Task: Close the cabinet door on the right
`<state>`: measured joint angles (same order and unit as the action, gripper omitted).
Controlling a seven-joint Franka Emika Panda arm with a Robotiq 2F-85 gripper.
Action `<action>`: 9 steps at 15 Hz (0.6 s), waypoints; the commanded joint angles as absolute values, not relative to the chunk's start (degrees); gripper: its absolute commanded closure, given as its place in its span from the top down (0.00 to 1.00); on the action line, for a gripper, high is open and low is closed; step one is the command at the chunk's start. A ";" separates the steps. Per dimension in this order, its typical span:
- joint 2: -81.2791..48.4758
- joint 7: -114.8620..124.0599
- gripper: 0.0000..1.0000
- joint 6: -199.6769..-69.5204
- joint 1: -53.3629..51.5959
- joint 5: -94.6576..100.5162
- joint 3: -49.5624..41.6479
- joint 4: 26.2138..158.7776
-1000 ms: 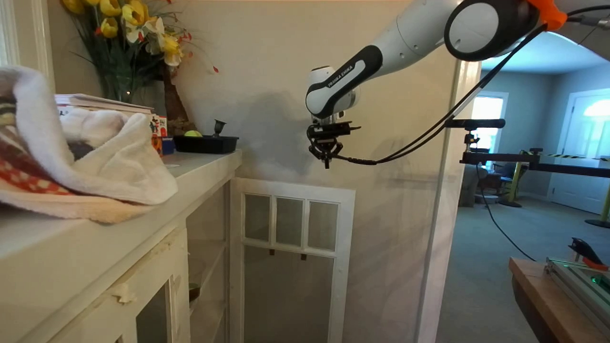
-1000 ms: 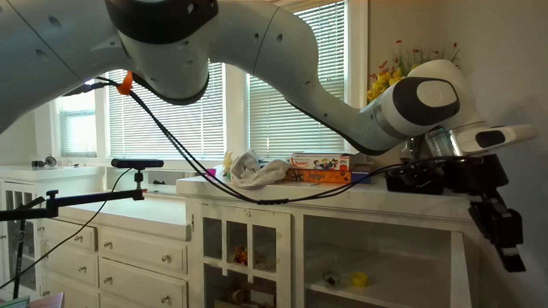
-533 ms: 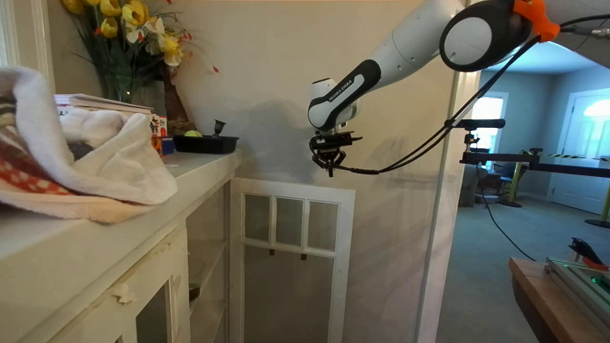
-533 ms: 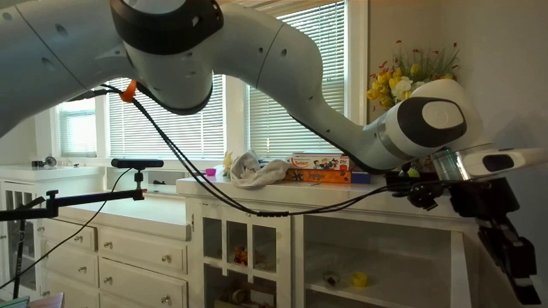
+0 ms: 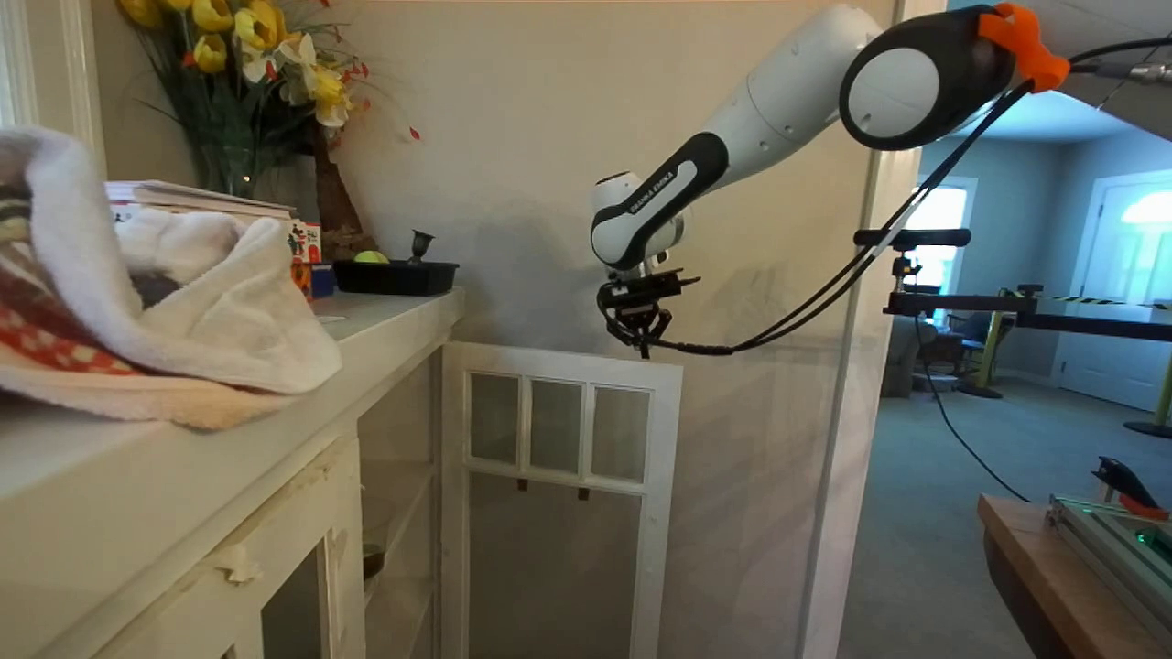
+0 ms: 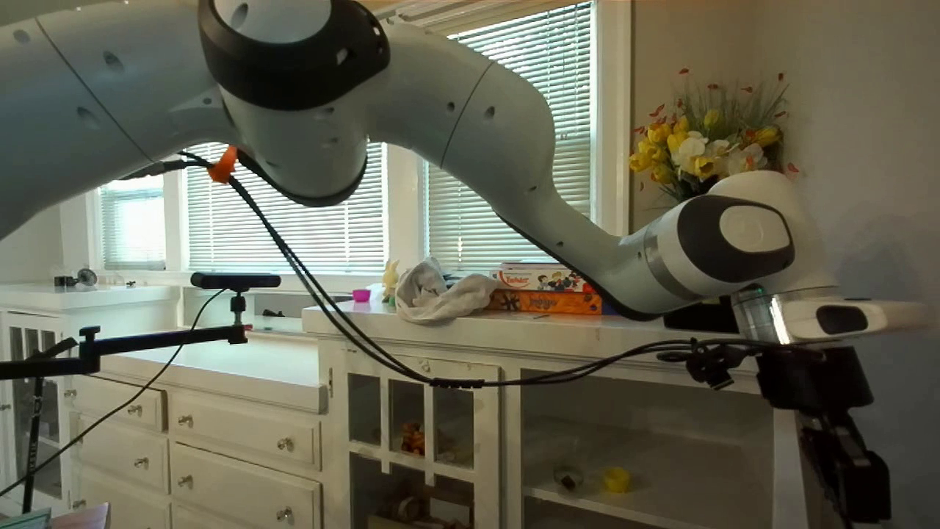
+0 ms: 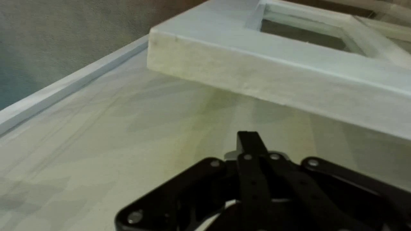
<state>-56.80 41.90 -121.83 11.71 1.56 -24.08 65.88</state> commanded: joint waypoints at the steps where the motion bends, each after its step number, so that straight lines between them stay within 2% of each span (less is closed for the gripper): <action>1: -54.75 38.01 0.00 -116.88 12.13 0.17 -21.60 67.00; 9: -55.67 33.62 0.00 -101.39 14.97 -1.09 -16.52 62.28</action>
<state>-55.14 35.65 -106.99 12.75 0.31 -18.84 65.03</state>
